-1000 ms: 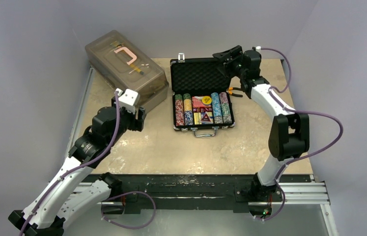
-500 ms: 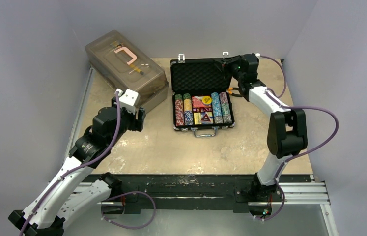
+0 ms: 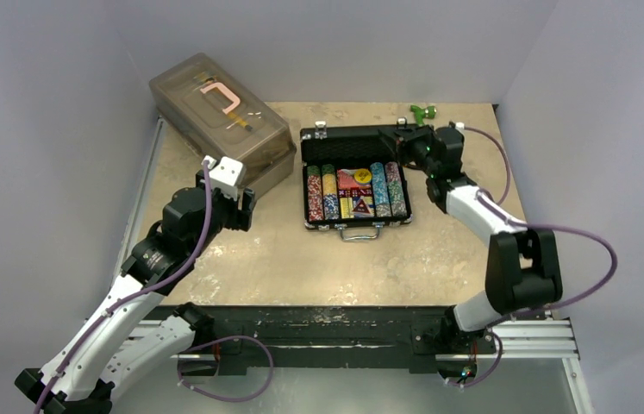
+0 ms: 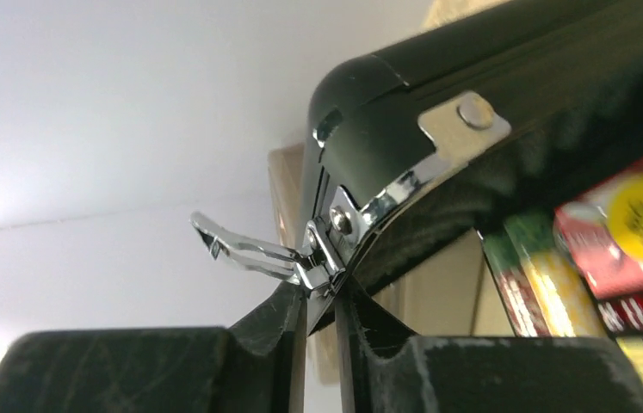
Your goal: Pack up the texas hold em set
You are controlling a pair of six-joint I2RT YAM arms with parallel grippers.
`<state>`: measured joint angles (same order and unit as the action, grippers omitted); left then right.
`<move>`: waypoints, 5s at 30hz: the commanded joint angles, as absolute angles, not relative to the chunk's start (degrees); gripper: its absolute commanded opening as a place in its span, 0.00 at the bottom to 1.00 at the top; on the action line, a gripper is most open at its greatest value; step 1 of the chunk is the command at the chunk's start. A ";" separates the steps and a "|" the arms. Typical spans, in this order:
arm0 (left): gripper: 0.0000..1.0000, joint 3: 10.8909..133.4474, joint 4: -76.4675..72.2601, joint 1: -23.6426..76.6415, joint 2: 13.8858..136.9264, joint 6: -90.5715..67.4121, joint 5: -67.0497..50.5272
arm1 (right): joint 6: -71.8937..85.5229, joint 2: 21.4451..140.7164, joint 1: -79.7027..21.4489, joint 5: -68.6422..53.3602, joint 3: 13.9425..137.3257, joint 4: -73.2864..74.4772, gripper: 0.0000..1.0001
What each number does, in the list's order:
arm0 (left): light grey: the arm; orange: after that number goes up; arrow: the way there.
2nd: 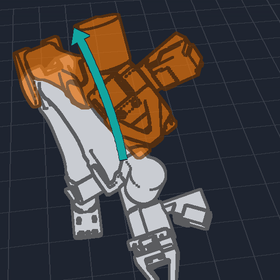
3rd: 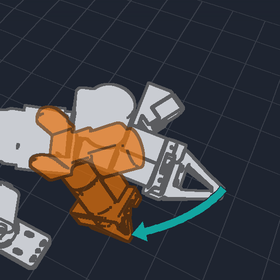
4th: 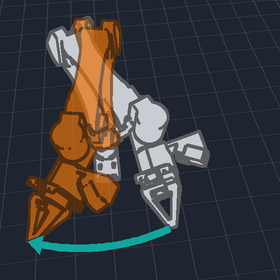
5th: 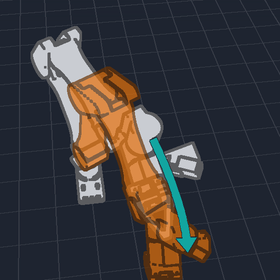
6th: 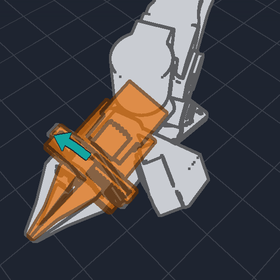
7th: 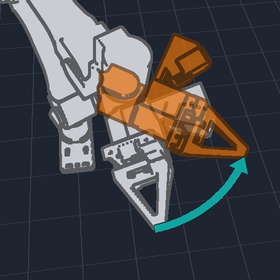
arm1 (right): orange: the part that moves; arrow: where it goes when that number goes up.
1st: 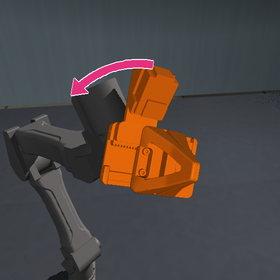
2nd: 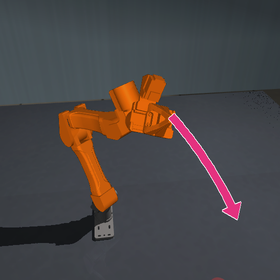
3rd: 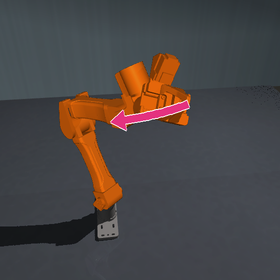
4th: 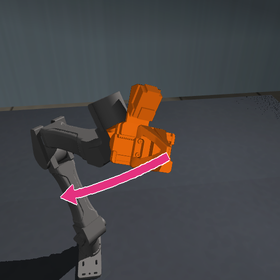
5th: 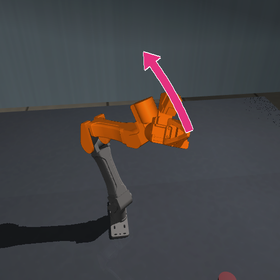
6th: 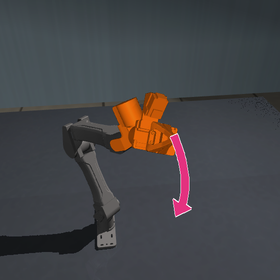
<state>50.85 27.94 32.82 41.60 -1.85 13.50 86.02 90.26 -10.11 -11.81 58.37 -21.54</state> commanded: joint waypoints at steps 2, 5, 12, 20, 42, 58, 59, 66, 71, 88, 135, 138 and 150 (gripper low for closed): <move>0.65 51.76 26.61 33.05 40.81 -1.88 12.23 | 82.88 75.72 -9.71 -6.71 43.40 -17.97 0.27; 0.65 51.79 26.48 33.08 40.32 -2.24 11.47 | 82.31 69.34 -9.75 -5.30 37.77 -17.57 0.32; 0.65 51.60 26.28 33.05 40.04 -2.79 10.65 | 80.23 66.33 -9.75 -5.66 29.80 -23.08 0.39; 0.65 51.43 26.20 33.18 40.04 -2.77 10.87 | 79.46 63.39 -9.78 -8.26 24.34 -21.71 0.39; 0.53 57.06 18.15 39.81 62.32 -13.35 -14.34 | 39.79 53.60 -12.22 -7.08 33.42 21.93 0.75; 0.51 86.84 18.09 48.52 103.90 -18.53 -0.18 | 29.91 61.56 -12.13 -7.72 40.88 20.38 0.59; 0.50 87.85 18.92 48.52 105.17 -18.96 -0.22 | 30.01 61.87 -12.08 -8.00 40.92 19.85 0.56; 0.45 87.18 19.94 48.43 109.27 -22.80 2.69 | 31.39 64.79 -11.22 -8.40 39.41 16.14 0.31; 0.43 85.69 20.01 48.35 110.90 -24.73 2.64 | 28.99 67.19 -11.24 -7.95 40.70 15.77 0.29; 0.42 70.98 16.21 47.81 108.10 -32.54 3.21 | 26.55 72.64 -11.33 -4.40 43.60 18.70 0.29; 0.41 65.61 12.31 46.58 104.50 -33.05 1.46 | 47.19 56.93 -14.41 7.85 20.97 12.94 0.52; 0.41 65.62 12.17 46.58 104.65 -33.03 1.32 | 43.15 55.78 -14.41 7.13 24.30 16.94 0.58; 0.40 64.96 11.95 46.60 105.04 -33.58 0.81 | 29.39 64.01 -15.75 -4.13 40.01 26.73 0.43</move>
<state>67.83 5.32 46.92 103.09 -32.60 0.69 34.28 62.13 -14.41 -0.64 37.23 21.50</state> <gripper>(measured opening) 0.397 0.498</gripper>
